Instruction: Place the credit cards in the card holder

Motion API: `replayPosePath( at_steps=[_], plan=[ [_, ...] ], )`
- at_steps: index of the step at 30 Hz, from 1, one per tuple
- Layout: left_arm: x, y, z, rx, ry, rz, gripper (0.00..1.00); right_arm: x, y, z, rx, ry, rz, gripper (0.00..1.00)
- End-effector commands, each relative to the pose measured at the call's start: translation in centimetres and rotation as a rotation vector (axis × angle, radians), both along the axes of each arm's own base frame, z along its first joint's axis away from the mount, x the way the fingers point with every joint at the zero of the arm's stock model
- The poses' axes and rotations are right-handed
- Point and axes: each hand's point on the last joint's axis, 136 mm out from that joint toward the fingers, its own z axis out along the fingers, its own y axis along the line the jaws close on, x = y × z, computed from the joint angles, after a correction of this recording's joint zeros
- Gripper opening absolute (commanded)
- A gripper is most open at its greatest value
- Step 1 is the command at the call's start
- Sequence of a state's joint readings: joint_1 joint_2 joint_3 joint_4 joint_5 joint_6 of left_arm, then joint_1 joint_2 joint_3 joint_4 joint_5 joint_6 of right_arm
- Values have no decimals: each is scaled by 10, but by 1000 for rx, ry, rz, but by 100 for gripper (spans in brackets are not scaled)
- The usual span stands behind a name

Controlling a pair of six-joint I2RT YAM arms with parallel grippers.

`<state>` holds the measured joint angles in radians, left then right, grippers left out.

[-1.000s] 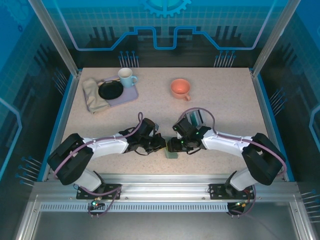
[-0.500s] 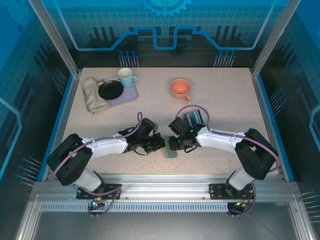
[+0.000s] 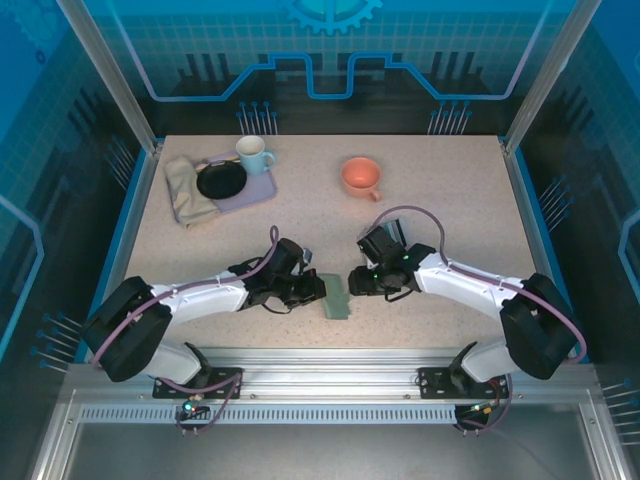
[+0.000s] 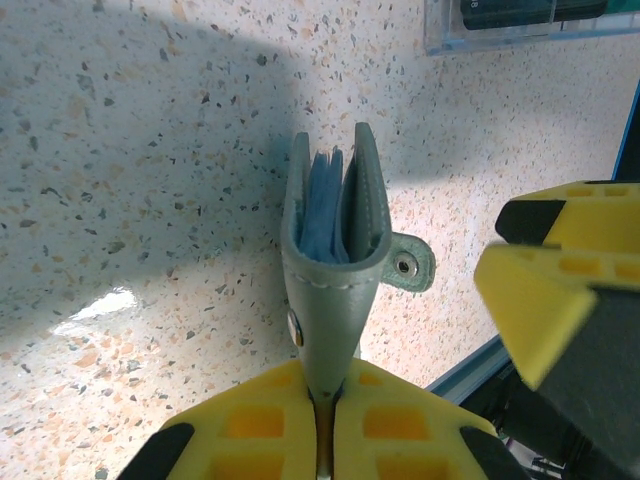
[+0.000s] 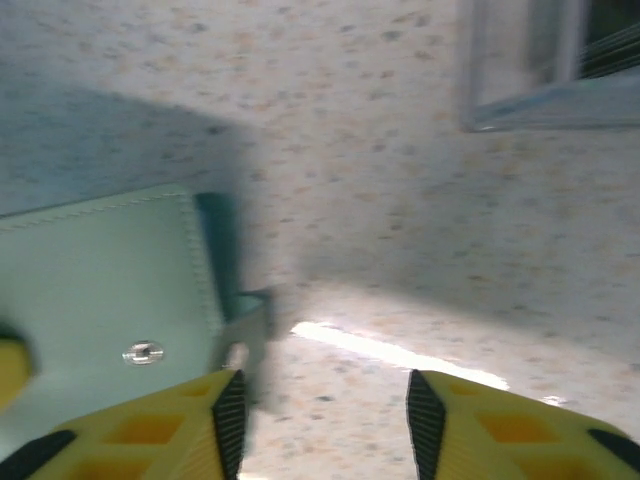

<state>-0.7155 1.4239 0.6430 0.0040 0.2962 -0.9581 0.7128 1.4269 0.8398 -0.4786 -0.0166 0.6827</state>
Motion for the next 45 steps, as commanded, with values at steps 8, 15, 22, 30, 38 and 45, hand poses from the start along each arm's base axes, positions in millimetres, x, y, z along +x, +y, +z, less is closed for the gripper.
replayPosePath(
  at_steps=[8, 15, 22, 30, 38, 45],
  plan=[
    [1, -4, 9, -16, -16, -37, 11, 0, 28, -14, 39, 102, 71, 58],
    [1, 0, 6, 10, -15, -27, 15, -7, 22, -26, 19, 136, 40, 26],
    [-3, 21, -8, 143, 23, 3, 45, -3, 19, 2, 73, 78, 20, 9],
    [-2, 23, 6, 184, 2, -20, 71, -9, 29, 36, 228, 37, 21, 9],
    [5, 11, 18, 132, -9, -19, 78, -12, 38, 56, 317, 24, 35, 9],
    [9, 0, 16, 107, 4, -32, 80, -15, 39, 53, 327, 46, 41, 9]
  ],
)
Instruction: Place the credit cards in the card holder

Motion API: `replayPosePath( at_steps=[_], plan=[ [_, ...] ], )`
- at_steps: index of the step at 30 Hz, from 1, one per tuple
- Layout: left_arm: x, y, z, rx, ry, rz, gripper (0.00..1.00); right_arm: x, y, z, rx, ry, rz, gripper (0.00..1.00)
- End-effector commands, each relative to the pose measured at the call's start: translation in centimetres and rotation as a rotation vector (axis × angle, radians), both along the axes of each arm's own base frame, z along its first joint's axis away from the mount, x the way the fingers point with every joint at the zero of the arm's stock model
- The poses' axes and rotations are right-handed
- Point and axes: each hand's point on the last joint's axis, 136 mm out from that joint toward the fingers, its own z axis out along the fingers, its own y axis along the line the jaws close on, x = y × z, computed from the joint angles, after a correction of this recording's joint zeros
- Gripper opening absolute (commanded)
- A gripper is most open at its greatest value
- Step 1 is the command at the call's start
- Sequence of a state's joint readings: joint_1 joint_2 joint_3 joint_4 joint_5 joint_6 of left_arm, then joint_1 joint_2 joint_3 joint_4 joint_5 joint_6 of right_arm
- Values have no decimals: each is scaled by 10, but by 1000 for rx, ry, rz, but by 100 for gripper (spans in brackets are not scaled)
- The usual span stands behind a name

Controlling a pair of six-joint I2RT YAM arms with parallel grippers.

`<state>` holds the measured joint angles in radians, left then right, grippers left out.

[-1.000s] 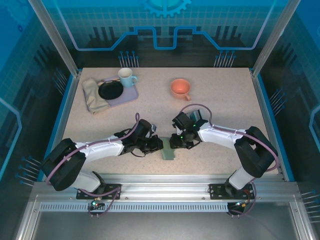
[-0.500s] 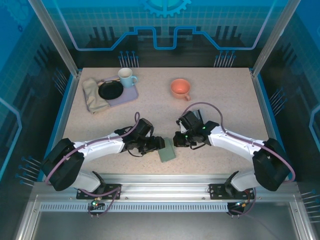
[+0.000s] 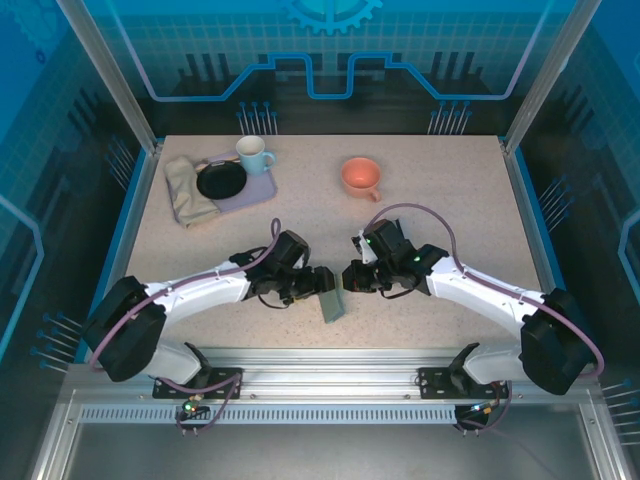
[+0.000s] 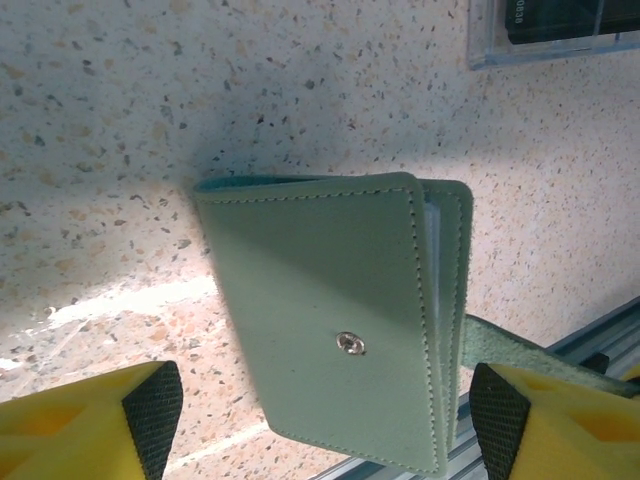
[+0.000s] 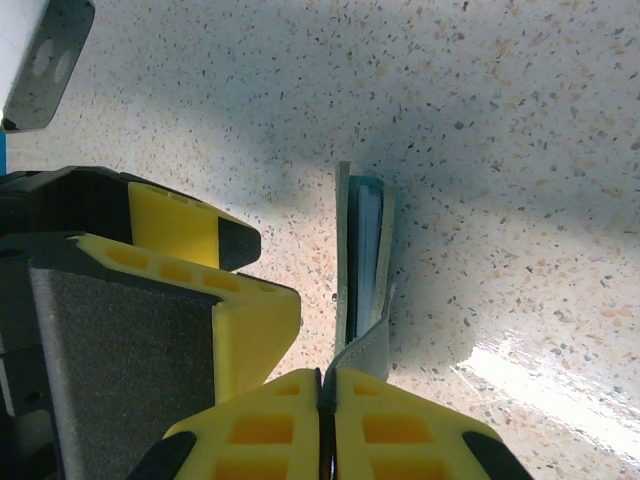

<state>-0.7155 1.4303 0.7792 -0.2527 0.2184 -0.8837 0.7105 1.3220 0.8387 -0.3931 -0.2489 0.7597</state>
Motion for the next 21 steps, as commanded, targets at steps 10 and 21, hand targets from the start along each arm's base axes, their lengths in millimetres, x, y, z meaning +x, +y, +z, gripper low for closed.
replayPosePath(
  at_steps=[10, 21],
  plan=[
    [5, -20, 1, -41, 15, -37, 82, -3, 5, 9, 102, 39, 2, 9],
    [0, -6, -7, 15, 19, -16, 53, -2, -13, -5, 18, 55, -45, 10]
  ],
)
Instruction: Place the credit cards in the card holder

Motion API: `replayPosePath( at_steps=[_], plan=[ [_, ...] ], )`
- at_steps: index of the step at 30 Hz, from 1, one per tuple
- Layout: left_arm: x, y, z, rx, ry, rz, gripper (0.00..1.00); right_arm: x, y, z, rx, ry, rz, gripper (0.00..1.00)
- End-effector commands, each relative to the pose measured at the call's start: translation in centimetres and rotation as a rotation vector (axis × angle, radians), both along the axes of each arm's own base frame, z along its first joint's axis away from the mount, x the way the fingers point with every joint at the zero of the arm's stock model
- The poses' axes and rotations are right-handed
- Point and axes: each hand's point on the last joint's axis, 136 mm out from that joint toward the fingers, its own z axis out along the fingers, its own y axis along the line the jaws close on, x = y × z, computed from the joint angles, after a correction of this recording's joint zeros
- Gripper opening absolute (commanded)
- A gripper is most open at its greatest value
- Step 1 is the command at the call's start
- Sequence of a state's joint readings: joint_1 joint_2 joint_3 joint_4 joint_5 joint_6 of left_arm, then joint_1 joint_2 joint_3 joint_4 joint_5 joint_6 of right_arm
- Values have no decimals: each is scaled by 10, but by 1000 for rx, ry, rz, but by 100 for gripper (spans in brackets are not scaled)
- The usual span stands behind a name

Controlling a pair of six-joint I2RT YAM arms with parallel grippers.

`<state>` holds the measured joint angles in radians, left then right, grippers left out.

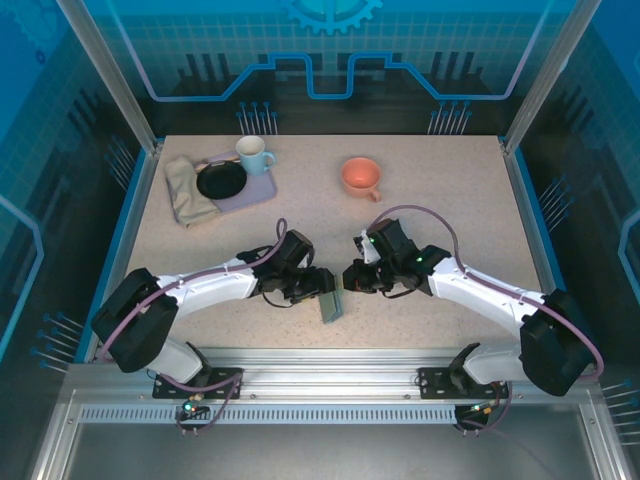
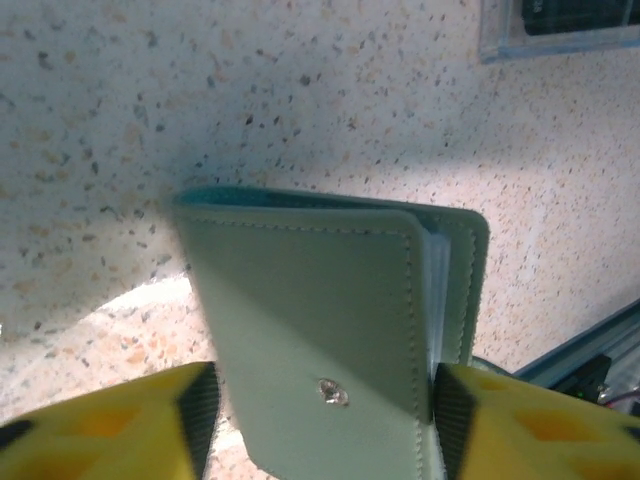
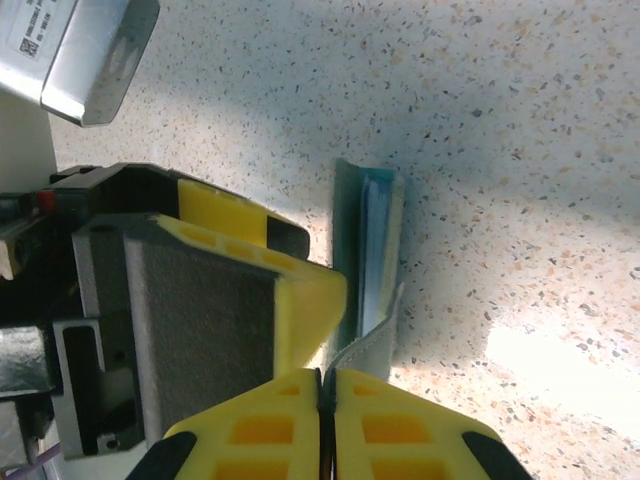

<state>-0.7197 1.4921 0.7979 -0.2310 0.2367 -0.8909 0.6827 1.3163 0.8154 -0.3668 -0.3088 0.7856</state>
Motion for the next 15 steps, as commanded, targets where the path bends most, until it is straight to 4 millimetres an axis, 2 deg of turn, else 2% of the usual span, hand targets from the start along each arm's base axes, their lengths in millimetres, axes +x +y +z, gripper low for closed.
replayPosePath(
  at_steps=[1, 7, 9, 15],
  plan=[
    [-2, 3, 4, 13, -13, -3, 47, -1, -14, -6, -36, 14, -37, 10],
    [-6, 15, 8, 41, -31, 17, 26, -1, -38, -27, -151, 39, -104, 10],
    [-8, 19, 10, 43, -45, 22, 21, 0, -46, -36, -188, 44, -121, 10],
    [-8, 29, 8, 61, -61, 26, 0, -1, -68, -71, -283, 83, -172, 11]
  ],
)
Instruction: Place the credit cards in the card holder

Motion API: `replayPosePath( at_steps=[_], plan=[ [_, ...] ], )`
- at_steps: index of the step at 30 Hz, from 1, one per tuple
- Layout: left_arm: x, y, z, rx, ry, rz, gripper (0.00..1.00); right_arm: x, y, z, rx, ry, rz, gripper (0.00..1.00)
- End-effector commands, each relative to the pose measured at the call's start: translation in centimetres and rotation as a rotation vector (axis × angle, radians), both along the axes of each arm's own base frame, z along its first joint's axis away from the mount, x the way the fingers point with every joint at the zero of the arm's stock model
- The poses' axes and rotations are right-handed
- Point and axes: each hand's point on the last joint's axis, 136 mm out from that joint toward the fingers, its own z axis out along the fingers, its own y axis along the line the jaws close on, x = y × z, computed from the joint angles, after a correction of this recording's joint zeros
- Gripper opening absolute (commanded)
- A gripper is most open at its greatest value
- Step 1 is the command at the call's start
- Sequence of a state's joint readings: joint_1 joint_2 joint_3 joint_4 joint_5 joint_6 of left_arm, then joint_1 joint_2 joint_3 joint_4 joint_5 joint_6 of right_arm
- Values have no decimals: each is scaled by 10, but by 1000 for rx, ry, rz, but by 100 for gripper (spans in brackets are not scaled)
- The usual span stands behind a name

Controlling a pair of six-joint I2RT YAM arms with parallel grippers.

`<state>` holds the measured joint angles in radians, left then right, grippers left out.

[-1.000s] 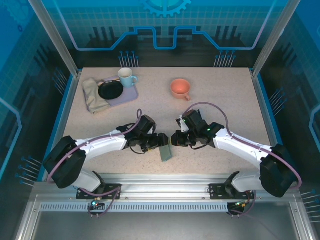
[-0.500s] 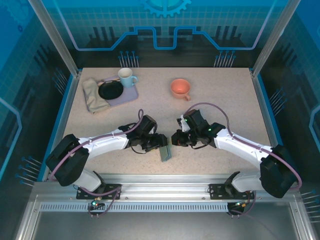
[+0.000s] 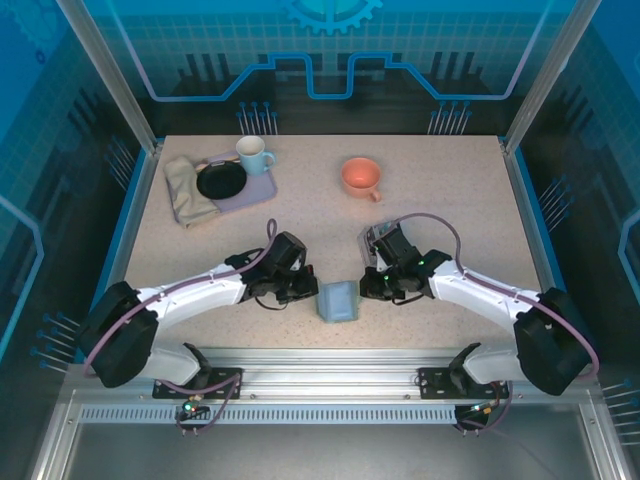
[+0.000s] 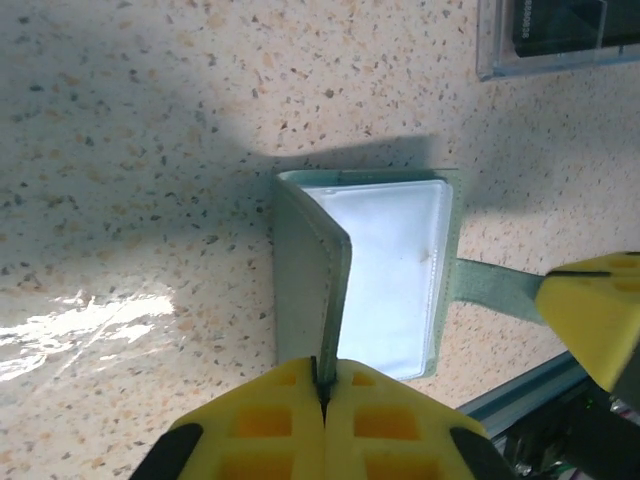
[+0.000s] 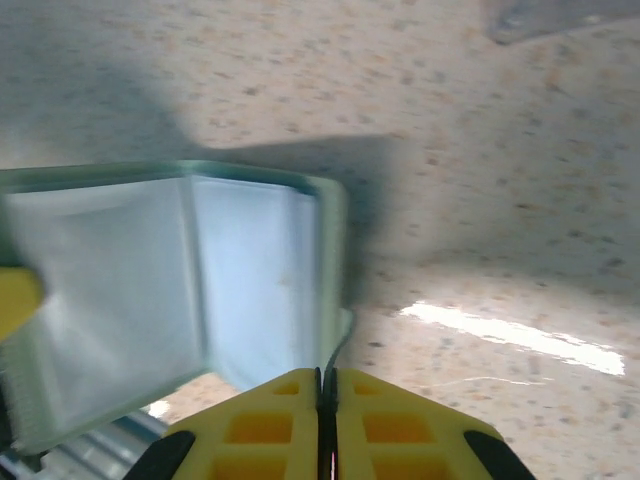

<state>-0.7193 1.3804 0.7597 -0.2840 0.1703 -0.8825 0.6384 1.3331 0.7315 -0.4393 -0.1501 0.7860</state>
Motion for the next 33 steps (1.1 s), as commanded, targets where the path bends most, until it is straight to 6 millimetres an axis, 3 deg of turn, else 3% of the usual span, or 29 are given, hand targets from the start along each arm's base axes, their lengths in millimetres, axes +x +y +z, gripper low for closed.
replayPosePath(
  at_steps=[1, 4, 7, 10, 15, 18, 20, 23, 27, 30, 33],
  plan=[
    [-3, 10, -8, 32, -1, -8, 0, -1, -18, -23, -67, 35, -48, 11],
    [-2, 7, -17, 25, 10, -36, 0, -1, -18, -29, -82, 51, -35, 16],
    [1, -1, -15, 2, 5, -64, 0, 2, -17, -20, -94, 38, -9, 20],
    [5, -3, -15, -1, -9, -59, 0, 9, -20, 3, -107, -17, -3, 37],
    [9, -5, -16, -9, -9, -48, 0, 20, -20, 54, -75, -142, -9, 48],
    [10, -8, -16, -18, -10, -49, 0, 20, 0, 73, 35, -191, 55, 47],
    [12, -9, -16, -19, -12, -47, 0, 21, 30, 90, 160, -198, 131, 42],
    [13, -8, -19, -13, -11, -43, 0, 18, 50, 73, 162, -121, 164, 33],
    [14, -9, -20, -14, -12, -42, 0, 15, 68, 42, 127, -40, 191, 30],
    [15, -10, -21, -21, -18, -40, 0, 11, 74, 19, 61, 7, 222, 31],
    [14, -8, -23, -7, -15, -38, 0, 9, 65, -3, -92, 24, 232, 36]
  ],
)
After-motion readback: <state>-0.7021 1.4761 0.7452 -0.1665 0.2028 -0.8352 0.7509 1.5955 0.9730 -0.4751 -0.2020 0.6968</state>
